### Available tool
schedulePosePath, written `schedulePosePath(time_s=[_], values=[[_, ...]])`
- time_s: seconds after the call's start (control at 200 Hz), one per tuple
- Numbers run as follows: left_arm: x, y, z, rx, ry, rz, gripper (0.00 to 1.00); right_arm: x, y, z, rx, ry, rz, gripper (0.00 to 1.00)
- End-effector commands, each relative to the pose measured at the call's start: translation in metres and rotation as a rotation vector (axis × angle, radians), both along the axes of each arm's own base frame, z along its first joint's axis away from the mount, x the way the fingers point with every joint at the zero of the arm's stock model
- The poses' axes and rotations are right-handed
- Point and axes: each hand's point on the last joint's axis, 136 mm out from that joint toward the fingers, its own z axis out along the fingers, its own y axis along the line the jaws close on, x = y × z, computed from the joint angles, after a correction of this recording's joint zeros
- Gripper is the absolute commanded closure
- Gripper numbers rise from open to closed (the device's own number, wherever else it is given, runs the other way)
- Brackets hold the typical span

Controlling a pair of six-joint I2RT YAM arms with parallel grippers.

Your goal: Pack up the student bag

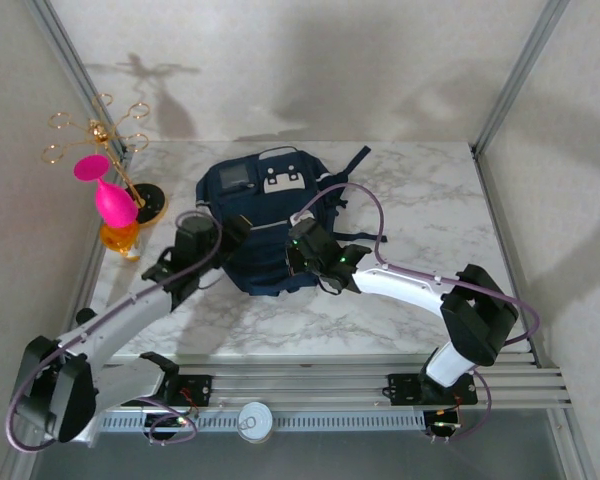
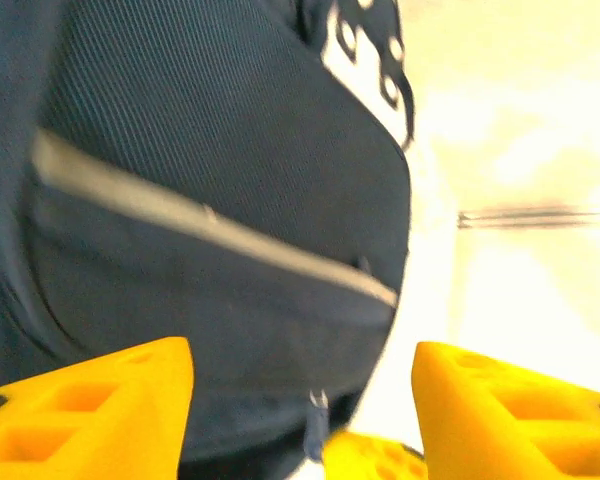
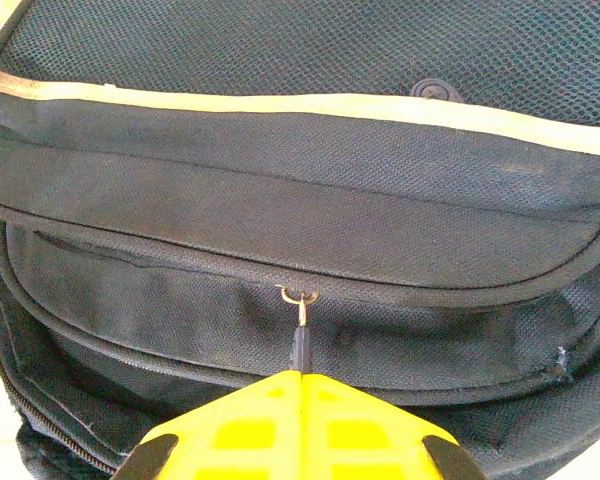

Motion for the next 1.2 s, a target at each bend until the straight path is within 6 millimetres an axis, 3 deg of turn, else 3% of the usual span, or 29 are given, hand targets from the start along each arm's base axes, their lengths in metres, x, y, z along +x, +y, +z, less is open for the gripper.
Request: schedulePosePath(time_s=[0.0, 0.11, 0.195, 0.285, 0.416, 0.521, 0.591, 0.726, 1.021, 1.196], values=[[-0.002, -0.019, -0.004, -0.198, 0.026, 0.105, 0.37, 0.004, -0.004, -0.004, -0.001, -0.013, 0.011, 1.00], [0.004, -0.040, -0.021, -0.209, 0.092, 0.120, 0.37, 0.003, -0.004, -0.007, -0.001, -0.012, 0.027, 1.00], [0.014, -0.038, -0.029, -0.188, 0.098, 0.181, 0.39, 0.003, -0.003, -0.009, 0.011, -0.011, 0.039, 1.00], [0.025, -0.029, -0.041, -0.154, 0.120, 0.260, 0.52, 0.001, 0.003, -0.011, 0.020, -0.014, 0.076, 1.00], [0.032, -0.012, -0.049, -0.084, 0.131, 0.354, 0.62, 0.005, -0.001, -0.018, -0.016, -0.021, 0.079, 1.00], [0.038, -0.013, -0.051, -0.081, 0.135, 0.357, 0.67, 0.008, 0.001, -0.024, -0.001, -0.007, 0.103, 1.00], [0.042, -0.015, -0.053, -0.076, 0.141, 0.349, 0.78, 0.011, 0.003, -0.029, -0.007, 0.005, 0.109, 1.00], [0.048, -0.018, -0.052, -0.078, 0.142, 0.333, 0.95, 0.016, 0.007, -0.037, -0.016, 0.016, 0.107, 0.90], [0.051, -0.019, -0.046, -0.068, 0.136, 0.318, 1.00, 0.025, 0.023, -0.037, 0.004, 0.006, 0.153, 0.67], [0.052, -0.017, -0.038, -0.065, 0.126, 0.309, 1.00, 0.034, 0.017, -0.049, -0.067, 0.007, 0.112, 0.78]])
